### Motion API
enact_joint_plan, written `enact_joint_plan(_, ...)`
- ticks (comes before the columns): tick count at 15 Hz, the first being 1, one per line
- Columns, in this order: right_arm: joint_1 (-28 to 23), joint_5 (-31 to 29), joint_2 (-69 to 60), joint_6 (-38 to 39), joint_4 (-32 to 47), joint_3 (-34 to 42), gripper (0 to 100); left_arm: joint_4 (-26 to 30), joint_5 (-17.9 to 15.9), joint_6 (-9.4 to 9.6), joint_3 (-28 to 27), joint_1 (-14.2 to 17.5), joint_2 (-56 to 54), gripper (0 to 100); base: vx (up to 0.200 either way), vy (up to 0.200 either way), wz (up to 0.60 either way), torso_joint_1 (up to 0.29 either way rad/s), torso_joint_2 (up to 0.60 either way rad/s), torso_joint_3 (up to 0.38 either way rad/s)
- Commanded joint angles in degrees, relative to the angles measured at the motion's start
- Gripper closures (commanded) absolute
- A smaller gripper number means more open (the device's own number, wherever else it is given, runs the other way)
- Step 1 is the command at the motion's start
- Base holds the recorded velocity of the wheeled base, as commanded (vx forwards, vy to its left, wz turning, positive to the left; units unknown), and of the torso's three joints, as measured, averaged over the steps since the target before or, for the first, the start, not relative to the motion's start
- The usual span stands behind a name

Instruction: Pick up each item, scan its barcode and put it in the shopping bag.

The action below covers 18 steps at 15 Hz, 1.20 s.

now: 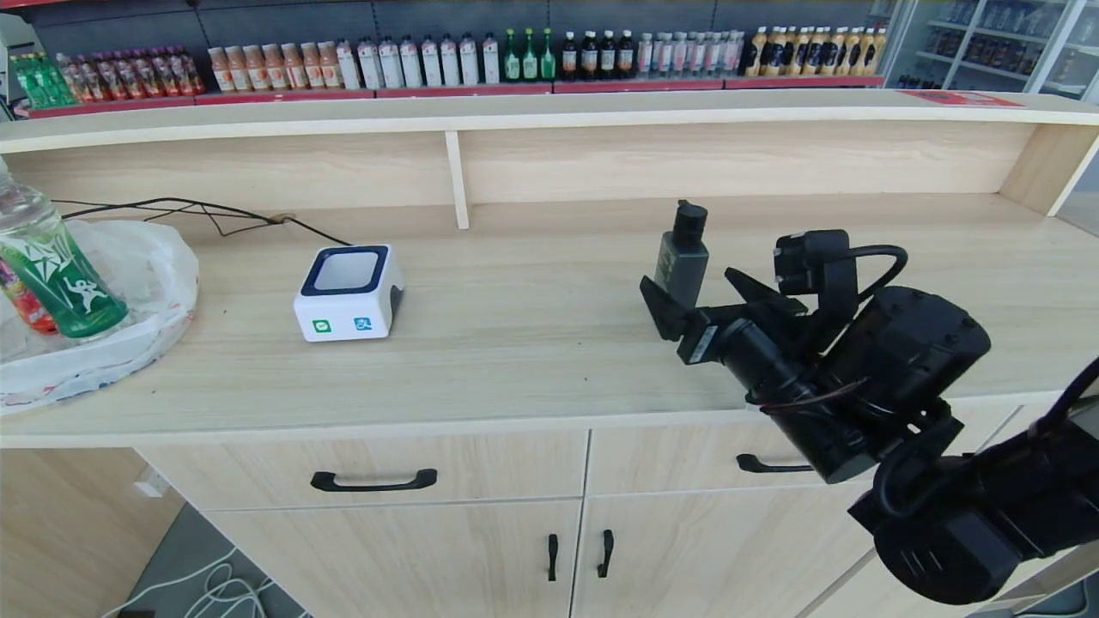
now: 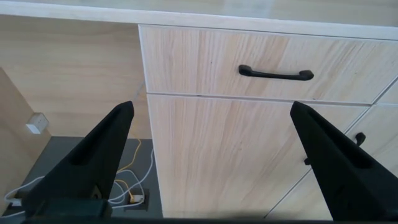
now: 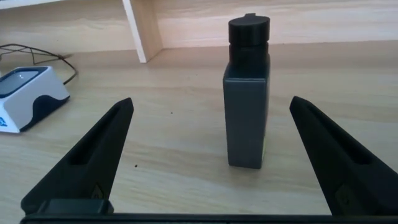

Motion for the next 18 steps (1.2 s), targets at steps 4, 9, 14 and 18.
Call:
enact_joint_plan(4,-3.55,-2.63,7.02,0.99,1.13,-8.08,0,0.0,0.0,-0.04,0.0,-0.01,0.01,0,0.0,0.0,0.0,0.0,0.0,0.0)
enact_joint_plan(9,-4.43,-2.63,9.92,0.9,4.03,-13.62,0,0.0,0.0,-0.04,0.0,-0.01,0.01,0,0.0,0.0,0.0,0.0,0.0,0.0)
enact_joint_plan(14,-5.74,-2.37,12.82,0.9,6.49,-18.54,0,0.0,0.0,-0.04,0.0,-0.01,0.01,0,0.0,0.0,0.0,0.0,0.0,0.0)
enact_joint_plan(18,-5.74,-2.1,13.43,0.99,10.35,-22.93,0,0.0,0.0,-0.04,0.0,-0.01,0.01,0,0.0,0.0,0.0,0.0,0.0,0.0)
